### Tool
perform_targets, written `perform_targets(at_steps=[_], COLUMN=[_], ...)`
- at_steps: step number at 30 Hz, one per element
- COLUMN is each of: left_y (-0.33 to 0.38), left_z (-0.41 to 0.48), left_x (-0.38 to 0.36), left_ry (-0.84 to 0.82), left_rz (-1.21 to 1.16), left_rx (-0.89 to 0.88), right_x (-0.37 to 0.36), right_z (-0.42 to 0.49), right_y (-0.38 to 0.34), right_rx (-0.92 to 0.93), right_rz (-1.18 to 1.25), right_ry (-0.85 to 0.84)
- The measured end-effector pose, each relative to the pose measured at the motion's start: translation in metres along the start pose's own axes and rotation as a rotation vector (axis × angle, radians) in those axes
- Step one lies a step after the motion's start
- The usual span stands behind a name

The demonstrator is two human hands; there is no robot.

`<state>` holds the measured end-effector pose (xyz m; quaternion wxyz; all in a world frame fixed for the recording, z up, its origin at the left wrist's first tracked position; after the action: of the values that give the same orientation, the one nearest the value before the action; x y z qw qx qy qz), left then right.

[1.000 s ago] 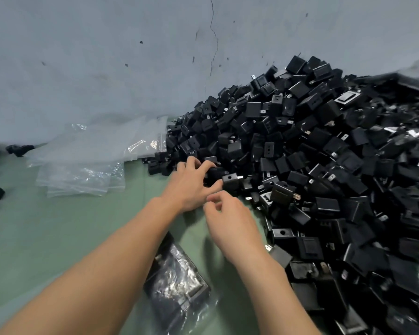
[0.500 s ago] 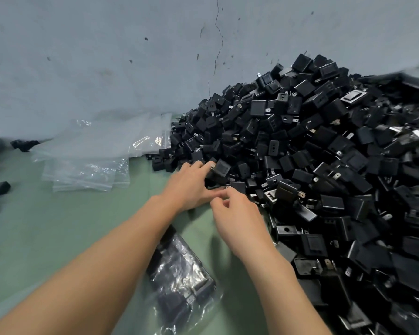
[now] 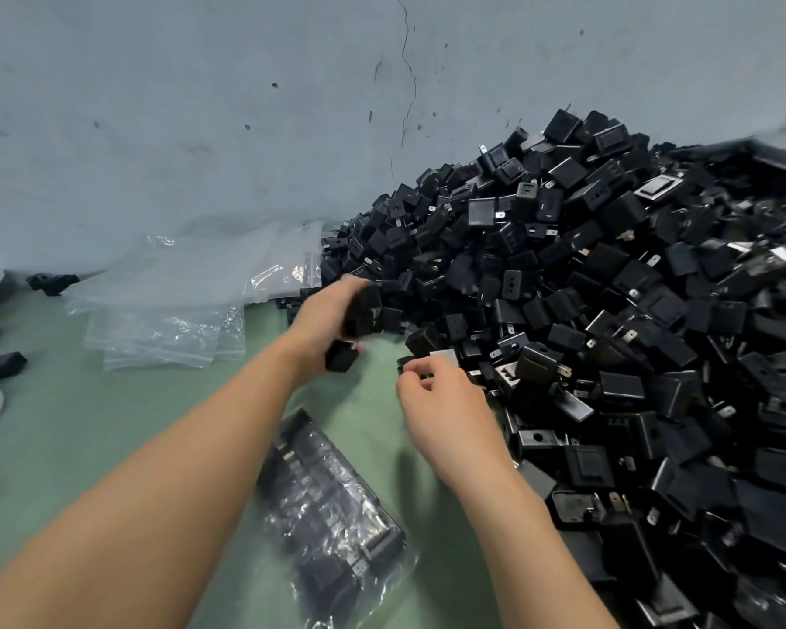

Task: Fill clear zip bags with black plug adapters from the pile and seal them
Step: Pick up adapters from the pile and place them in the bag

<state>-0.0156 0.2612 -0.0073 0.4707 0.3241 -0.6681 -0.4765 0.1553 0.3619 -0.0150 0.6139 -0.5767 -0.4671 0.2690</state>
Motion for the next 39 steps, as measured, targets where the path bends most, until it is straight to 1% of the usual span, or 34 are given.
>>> perform_targets(at_steps=[1,2,3,4,5,7,10,11,13,15,16,17,19,21,22,23,24,26,27,28,29,30,32,34,37,39], left_y=[-0.001,0.001,0.004,0.008,0.012,0.020,0.032,0.036,0.043,0.045,0.047,0.049,0.062,0.070,0.073,0.076,0.080,0.082,0.076,0.066,0.053,0.038,0.007,-0.012,-0.015,-0.013], left_z=[-0.003,-0.007,-0.012,-0.017,-0.022,-0.034,-0.055,-0.062,-0.077,-0.089,-0.094,-0.100,-0.116,-0.134,-0.141,-0.146,-0.146,-0.133,-0.121,-0.106,-0.091,-0.079,-0.066,-0.062,-0.054,-0.054], left_x=[-0.002,-0.003,-0.004,-0.006,-0.009,-0.017,-0.027,-0.030,-0.036,-0.037,-0.036,-0.034,-0.035,-0.052,-0.058,-0.059,-0.053,-0.031,-0.019,-0.011,-0.009,-0.011,-0.021,-0.030,-0.036,-0.043], left_ry=[-0.086,-0.150,-0.197,-0.237,-0.275,-0.338,-0.406,-0.419,-0.425,-0.353,-0.292,-0.221,-0.118,-0.131,-0.139,-0.124,-0.080,0.094,0.187,0.245,0.245,0.198,0.075,0.014,-0.017,-0.103], left_rz=[-0.264,-0.481,-0.636,-0.732,-0.785,-0.833,-0.875,-0.880,-0.868,-0.761,-0.652,-0.502,-0.124,0.206,0.282,0.280,0.214,0.075,0.089,0.175,0.320,0.497,0.802,0.972,1.045,0.996], left_rx=[0.089,0.140,0.163,0.168,0.163,0.142,0.092,0.076,0.049,0.008,-0.036,-0.106,-0.313,-0.494,-0.539,-0.570,-0.588,-0.558,-0.495,-0.411,-0.325,-0.261,-0.227,-0.227,-0.229,-0.213], right_x=[-0.002,-0.004,-0.006,-0.007,-0.008,-0.012,-0.031,-0.036,-0.041,-0.043,-0.044,-0.045,-0.046,-0.044,-0.040,-0.034,-0.029,-0.021,-0.018,-0.014,-0.009,-0.006,0.000,0.001,-0.005,-0.009], right_z=[0.000,0.000,0.001,0.001,0.001,0.002,-0.003,-0.006,-0.010,-0.013,-0.015,-0.016,-0.019,-0.020,-0.019,-0.017,-0.016,-0.016,-0.016,-0.015,-0.014,-0.013,-0.010,-0.009,-0.010,-0.012], right_y=[0.000,0.001,0.001,0.001,0.001,0.001,0.004,0.004,0.001,-0.006,-0.009,-0.011,-0.014,-0.013,-0.009,-0.005,-0.001,0.005,0.008,0.012,0.015,0.015,0.015,0.013,0.013,0.011], right_rx=[-0.004,-0.006,-0.007,-0.009,-0.021,-0.096,-0.310,-0.358,-0.396,-0.402,-0.405,-0.404,-0.404,-0.437,-0.446,-0.448,-0.452,-0.493,-0.506,-0.513,-0.514,-0.508,-0.488,-0.474,-0.488,-0.493], right_rz=[0.004,0.003,0.010,0.041,0.117,0.401,0.871,1.002,1.222,1.380,1.425,1.452,1.503,1.614,1.662,1.693,1.725,1.805,1.825,1.829,1.824,1.816,1.801,1.771,1.754,1.772], right_ry=[-0.001,-0.002,0.002,0.011,0.022,0.032,-0.052,-0.081,-0.123,-0.168,-0.185,-0.200,-0.228,-0.219,-0.183,-0.138,-0.103,-0.062,-0.039,-0.009,0.017,0.033,0.033,0.012,-0.023,-0.037])
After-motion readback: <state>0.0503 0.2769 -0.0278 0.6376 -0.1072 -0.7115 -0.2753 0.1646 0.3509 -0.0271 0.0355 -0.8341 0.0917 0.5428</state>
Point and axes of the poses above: each hand's wrist, its own z-axis towards the middle knuckle, its own x-axis out of the back of the hand, y = z × x, the point moved 9 cm from there along z, towards the middle knuckle, and after that the axes turned 14 degrees about z, right-handed, at the moved point
